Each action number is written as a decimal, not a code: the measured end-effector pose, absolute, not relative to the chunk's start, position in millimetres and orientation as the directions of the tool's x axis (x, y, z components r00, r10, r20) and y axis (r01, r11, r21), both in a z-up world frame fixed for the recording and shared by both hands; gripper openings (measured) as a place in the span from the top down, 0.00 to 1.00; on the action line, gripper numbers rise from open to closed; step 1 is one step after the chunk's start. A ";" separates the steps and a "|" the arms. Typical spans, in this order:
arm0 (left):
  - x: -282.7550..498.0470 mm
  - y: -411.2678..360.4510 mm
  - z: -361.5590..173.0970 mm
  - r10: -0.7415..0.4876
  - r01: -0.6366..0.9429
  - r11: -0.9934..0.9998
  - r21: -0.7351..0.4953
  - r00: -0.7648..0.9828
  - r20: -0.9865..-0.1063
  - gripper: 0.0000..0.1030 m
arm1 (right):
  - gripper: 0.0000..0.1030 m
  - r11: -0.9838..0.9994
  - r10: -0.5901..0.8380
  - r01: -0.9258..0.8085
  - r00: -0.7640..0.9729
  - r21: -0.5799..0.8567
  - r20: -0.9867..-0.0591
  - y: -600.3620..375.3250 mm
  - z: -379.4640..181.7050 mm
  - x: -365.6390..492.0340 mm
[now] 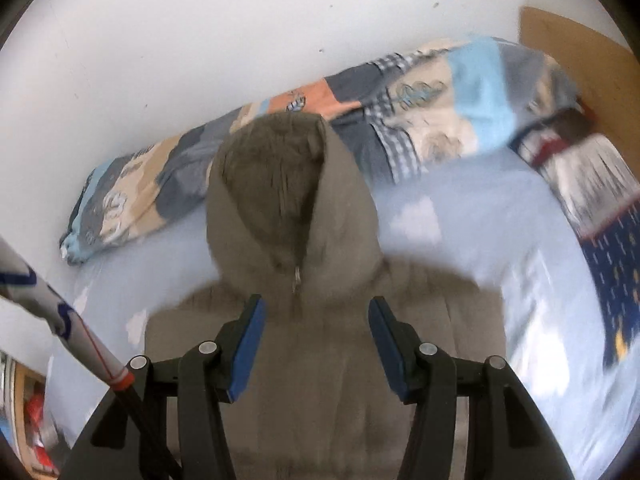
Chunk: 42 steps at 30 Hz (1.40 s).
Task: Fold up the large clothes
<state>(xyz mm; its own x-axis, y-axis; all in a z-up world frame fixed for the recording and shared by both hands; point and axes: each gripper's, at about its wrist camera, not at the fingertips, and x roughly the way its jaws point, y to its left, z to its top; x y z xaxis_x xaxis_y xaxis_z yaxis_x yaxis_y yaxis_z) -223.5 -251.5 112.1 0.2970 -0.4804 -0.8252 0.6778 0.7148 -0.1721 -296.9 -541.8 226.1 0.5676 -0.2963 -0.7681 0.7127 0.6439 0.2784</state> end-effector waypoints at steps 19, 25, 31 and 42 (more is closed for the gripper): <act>-213.7 -257.7 95.7 -0.473 0.690 0.706 -0.159 0.294 -0.830 0.24 | 0.78 0.581 -0.441 0.807 0.418 0.103 -0.794 -689.3 167.6 -135.2; -203.9 -262.5 101.4 -0.473 0.680 0.719 -0.144 0.327 -0.819 0.24 | 0.94 0.577 -0.480 0.810 0.440 0.105 -0.759 -675.9 167.5 -162.4; -167.0 -297.8 129.6 -0.585 0.677 0.685 -0.267 0.295 -0.755 0.24 | 0.94 0.624 -0.472 0.767 0.523 0.150 -0.710 -642.5 193.3 -219.7; -71.7 -354.7 195.3 -0.773 0.543 0.596 -0.592 0.187 -0.606 0.24 | 0.94 0.726 -0.442 0.678 0.588 0.116 -0.677 -584.9 201.9 -286.0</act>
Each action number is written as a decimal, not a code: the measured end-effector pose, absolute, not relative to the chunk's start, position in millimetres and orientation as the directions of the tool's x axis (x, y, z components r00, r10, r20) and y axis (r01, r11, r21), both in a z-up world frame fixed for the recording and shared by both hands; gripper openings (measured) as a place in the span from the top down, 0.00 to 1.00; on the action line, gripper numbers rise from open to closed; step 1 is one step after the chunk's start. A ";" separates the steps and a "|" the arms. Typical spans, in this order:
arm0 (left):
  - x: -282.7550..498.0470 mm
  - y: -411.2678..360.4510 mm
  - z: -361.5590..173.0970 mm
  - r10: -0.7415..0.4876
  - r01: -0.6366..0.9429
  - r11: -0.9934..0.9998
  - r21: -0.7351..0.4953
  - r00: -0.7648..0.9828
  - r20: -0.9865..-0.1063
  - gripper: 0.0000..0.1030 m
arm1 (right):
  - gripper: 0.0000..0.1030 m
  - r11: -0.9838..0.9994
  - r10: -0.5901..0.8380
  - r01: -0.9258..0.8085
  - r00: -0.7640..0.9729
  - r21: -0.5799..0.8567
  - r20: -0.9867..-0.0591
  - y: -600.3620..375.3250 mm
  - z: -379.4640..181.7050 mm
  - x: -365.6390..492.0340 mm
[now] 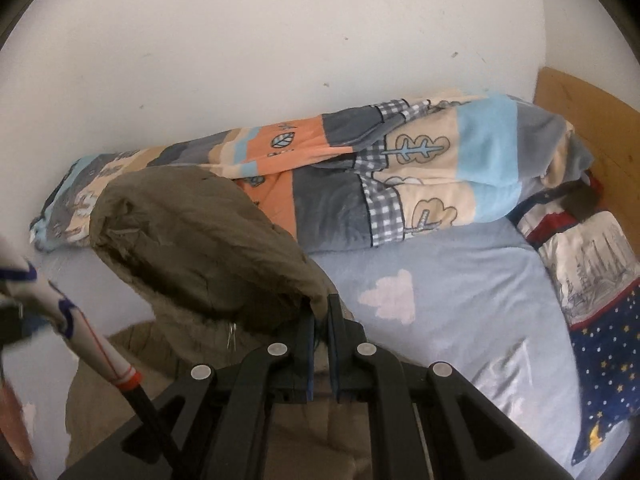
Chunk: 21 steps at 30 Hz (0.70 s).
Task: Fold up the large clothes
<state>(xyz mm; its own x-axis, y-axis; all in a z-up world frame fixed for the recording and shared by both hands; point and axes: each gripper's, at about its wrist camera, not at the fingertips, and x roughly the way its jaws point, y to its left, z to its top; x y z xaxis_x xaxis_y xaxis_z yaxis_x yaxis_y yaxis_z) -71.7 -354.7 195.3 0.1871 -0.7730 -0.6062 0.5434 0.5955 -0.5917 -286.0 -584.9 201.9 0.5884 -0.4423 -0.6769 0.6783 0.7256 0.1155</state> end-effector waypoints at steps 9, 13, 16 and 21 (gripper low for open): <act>-100.8 -371.5 183.3 -0.722 0.588 0.621 -0.519 0.172 -0.670 0.80 | 0.95 0.760 -0.392 0.627 0.651 0.170 -0.650 -538.6 197.3 -346.6; -156.1 -358.6 169.7 -0.640 0.687 0.645 -0.334 0.247 -0.728 0.80 | 0.95 0.760 -0.379 0.623 0.657 0.186 -0.652 -512.2 191.6 -382.8; -188.1 -360.0 141.9 -0.549 0.738 0.644 -0.201 0.263 -0.794 0.80 | 0.95 0.765 -0.368 0.618 0.651 0.181 -0.664 -488.8 179.2 -407.5; -205.5 -372.7 89.4 -0.401 0.758 0.651 -0.025 0.316 -0.860 0.80 | 0.94 0.746 -0.345 0.648 0.573 0.153 -0.744 -475.0 128.9 -412.9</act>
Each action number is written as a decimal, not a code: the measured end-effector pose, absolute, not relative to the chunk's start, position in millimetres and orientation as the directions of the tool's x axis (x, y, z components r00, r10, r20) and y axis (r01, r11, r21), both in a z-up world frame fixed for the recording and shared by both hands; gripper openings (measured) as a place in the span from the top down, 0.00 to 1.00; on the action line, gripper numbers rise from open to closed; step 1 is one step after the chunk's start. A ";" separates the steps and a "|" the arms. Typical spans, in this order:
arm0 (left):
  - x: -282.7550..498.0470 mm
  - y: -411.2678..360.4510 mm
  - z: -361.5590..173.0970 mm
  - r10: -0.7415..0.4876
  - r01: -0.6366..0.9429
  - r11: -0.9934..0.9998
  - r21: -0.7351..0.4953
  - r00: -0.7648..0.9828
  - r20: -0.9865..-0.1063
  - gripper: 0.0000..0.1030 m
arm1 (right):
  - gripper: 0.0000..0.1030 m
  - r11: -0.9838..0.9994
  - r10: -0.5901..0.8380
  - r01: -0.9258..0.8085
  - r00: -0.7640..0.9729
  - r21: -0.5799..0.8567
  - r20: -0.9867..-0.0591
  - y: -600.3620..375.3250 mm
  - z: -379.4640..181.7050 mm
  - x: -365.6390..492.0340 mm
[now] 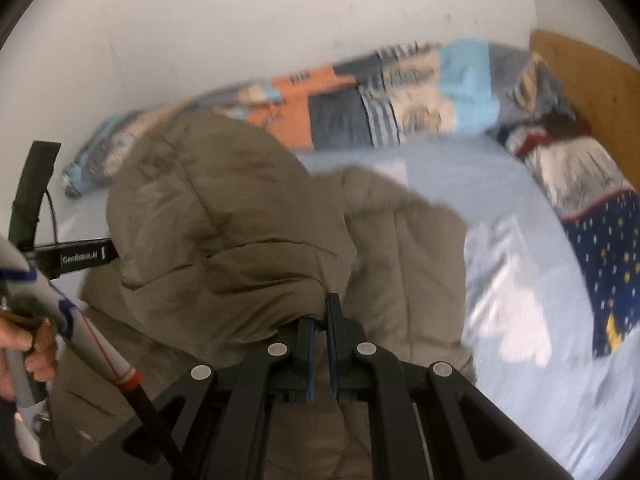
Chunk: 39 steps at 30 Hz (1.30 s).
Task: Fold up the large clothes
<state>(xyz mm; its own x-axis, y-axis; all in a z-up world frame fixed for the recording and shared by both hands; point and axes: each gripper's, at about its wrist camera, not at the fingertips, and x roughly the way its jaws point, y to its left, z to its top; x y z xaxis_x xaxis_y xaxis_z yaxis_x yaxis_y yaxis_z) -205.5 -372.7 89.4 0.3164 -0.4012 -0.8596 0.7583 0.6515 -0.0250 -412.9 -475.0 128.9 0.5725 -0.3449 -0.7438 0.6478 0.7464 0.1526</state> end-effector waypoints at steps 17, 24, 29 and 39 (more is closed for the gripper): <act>-251.8 -331.5 128.1 -0.474 0.780 0.624 0.037 0.416 -0.776 0.78 | 0.68 0.683 -0.349 0.684 0.612 0.255 -0.709 -463.6 177.5 -427.8; -252.4 -368.7 158.5 -0.514 0.797 0.600 0.075 0.455 -0.727 0.58 | 0.65 0.595 -0.335 0.696 0.670 0.403 -0.663 -486.7 169.1 -383.1; -241.3 -391.7 106.6 -0.423 0.804 0.581 0.128 0.433 -0.796 0.58 | 0.65 0.607 -0.273 0.699 0.630 0.378 -0.727 -489.1 123.8 -358.2; -245.6 -396.7 61.7 -0.341 0.780 0.602 0.171 0.445 -0.828 0.56 | 0.64 0.649 -0.207 0.706 0.522 0.283 -0.828 -484.2 62.9 -339.6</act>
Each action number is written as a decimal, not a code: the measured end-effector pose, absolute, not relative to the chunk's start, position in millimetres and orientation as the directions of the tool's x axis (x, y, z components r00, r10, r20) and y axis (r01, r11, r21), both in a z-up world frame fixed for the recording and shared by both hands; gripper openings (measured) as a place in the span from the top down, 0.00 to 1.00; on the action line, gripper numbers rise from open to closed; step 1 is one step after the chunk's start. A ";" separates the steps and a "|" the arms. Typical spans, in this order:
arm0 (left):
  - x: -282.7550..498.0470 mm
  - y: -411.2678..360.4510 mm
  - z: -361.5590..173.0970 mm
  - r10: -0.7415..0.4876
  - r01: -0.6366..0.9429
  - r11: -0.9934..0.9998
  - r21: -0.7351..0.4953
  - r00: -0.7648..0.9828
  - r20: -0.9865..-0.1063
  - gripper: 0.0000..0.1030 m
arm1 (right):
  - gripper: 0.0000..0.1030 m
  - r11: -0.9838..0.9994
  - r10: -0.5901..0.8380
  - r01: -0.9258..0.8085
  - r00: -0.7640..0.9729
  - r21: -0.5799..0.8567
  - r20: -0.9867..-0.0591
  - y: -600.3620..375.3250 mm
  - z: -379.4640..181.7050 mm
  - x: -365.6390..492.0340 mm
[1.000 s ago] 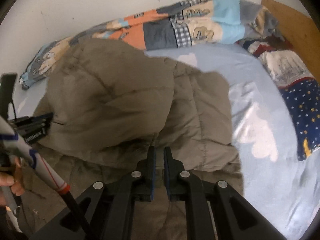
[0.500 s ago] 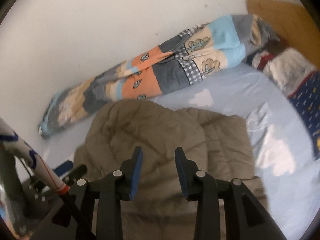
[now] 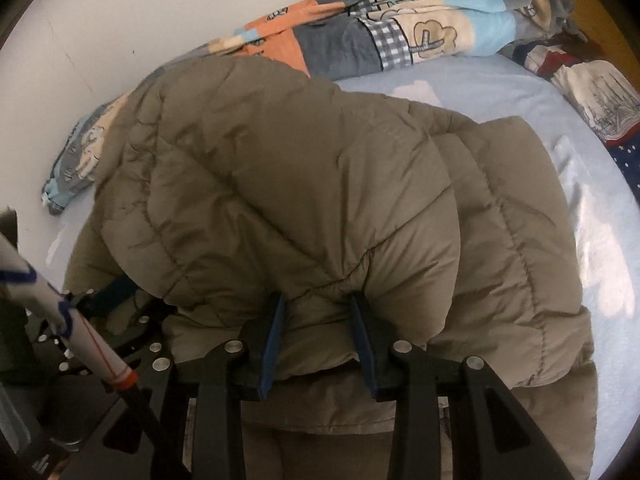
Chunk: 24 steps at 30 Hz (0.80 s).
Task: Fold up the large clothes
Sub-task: 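Open both grippers and release the folded jacket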
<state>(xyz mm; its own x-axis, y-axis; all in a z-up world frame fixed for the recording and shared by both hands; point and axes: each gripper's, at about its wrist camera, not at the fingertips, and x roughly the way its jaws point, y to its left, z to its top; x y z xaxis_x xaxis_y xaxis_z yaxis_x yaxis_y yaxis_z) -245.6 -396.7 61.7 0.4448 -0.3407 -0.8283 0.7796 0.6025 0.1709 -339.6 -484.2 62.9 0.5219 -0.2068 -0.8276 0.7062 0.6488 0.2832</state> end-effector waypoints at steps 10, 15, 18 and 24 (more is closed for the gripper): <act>-297.1 -285.2 132.2 -0.441 0.776 0.616 0.135 0.482 -0.757 0.52 | 0.63 0.612 -0.190 0.685 0.612 0.395 -0.768 -461.9 131.1 -390.2; -299.5 -233.3 137.1 -0.448 0.736 0.672 0.075 0.485 -0.751 0.49 | 0.59 0.568 -0.190 0.679 0.658 0.465 -0.729 -435.3 143.2 -431.3; -291.9 -224.5 125.9 -0.432 0.696 0.716 0.052 0.500 -0.750 0.49 | 0.59 0.552 -0.184 0.676 0.669 0.488 -0.720 -426.0 144.2 -434.0; -273.6 -234.7 92.0 -0.387 0.678 0.734 0.038 0.463 -0.797 0.49 | 0.59 0.624 -0.166 0.672 0.612 0.398 -0.773 -413.8 123.1 -404.6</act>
<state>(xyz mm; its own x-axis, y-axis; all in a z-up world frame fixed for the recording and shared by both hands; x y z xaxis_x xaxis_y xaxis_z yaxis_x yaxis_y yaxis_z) -273.6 -234.7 92.0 0.4629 -0.3871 -0.7975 0.6785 0.7337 0.0377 -404.6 -413.8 123.1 0.6119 -0.1657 -0.7734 0.6722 0.6242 0.3981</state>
